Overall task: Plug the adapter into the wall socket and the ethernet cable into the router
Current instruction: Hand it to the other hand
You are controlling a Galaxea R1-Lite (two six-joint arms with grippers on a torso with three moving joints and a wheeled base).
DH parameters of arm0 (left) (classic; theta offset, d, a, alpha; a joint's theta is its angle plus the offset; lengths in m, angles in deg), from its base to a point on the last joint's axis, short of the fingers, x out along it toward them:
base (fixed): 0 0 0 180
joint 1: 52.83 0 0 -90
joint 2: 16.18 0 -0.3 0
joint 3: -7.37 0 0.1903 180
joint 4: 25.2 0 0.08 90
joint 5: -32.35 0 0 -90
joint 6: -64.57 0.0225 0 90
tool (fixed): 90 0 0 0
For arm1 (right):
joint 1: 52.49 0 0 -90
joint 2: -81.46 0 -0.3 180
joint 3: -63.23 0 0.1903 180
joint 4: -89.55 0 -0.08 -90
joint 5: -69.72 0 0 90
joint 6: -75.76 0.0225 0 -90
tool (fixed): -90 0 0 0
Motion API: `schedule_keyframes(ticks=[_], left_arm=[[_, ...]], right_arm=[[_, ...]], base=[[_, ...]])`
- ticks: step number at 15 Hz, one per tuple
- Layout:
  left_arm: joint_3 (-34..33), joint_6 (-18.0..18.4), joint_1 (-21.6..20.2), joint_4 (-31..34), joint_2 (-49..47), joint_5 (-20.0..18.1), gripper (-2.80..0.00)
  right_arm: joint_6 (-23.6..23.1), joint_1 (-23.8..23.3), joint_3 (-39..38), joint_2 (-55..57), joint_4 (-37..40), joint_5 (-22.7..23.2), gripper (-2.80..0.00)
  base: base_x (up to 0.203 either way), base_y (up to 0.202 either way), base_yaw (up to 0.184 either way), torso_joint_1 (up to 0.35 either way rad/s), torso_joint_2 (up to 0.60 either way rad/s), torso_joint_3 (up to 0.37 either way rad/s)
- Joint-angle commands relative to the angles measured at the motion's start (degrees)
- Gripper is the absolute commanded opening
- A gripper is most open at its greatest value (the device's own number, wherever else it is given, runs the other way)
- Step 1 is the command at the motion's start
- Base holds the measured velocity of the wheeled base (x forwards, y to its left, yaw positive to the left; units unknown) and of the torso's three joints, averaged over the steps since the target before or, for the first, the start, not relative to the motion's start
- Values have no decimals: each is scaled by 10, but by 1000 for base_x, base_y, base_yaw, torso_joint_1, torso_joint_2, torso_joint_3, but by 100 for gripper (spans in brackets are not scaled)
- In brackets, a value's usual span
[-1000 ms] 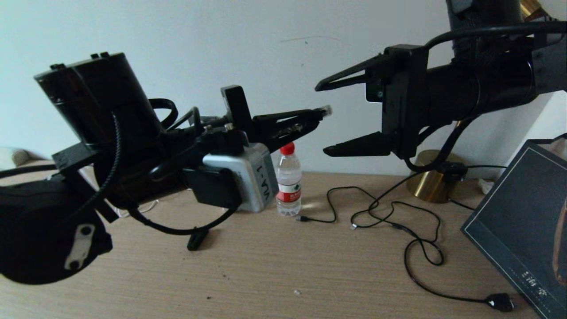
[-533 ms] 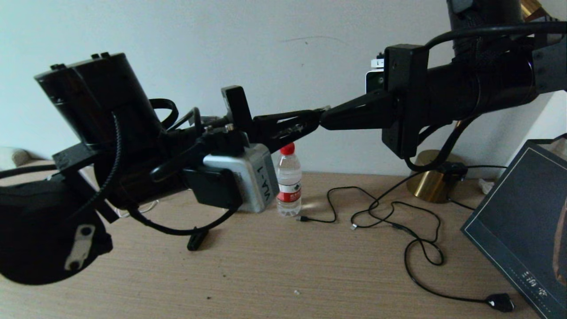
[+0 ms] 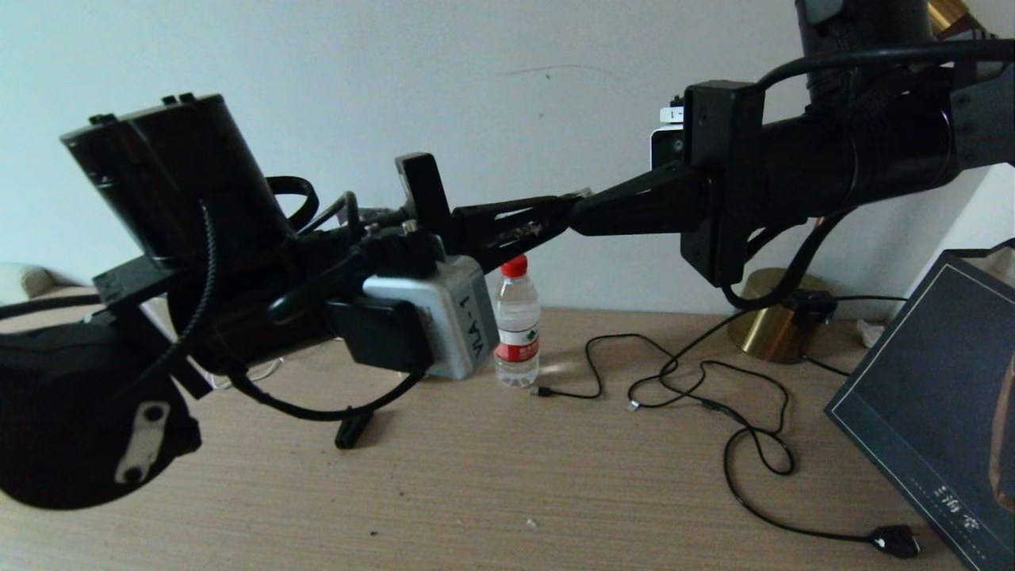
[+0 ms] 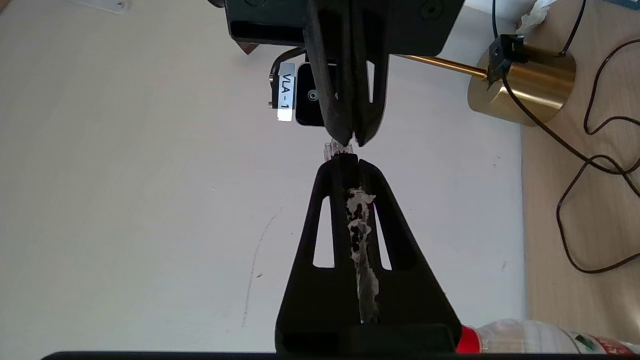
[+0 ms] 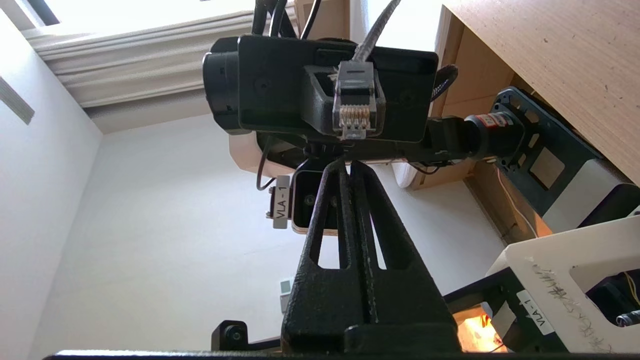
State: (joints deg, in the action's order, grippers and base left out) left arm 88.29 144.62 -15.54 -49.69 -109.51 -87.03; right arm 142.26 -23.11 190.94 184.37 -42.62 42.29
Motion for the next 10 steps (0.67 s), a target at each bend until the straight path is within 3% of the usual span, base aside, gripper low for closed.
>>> schedule_keyframes(ticks=[1, 7, 10], left_arm=[[0, 0, -1, -4, -3, 0, -280], [0, -3, -2, -9, -1, 1, -280], [-14, -3, 1, -9, 14, 1, -280]], right_arm=[[4, 2, -1, -1, 1, 4, -280], [3, 2, -1, 1, 1, 3, -280], [3, 2, 0, 8, 1, -32, -280]], base=[[0, 0, 0, 0, 0, 0], [0, 0, 0, 0, 0, 0], [0, 0, 0, 0, 0, 0]])
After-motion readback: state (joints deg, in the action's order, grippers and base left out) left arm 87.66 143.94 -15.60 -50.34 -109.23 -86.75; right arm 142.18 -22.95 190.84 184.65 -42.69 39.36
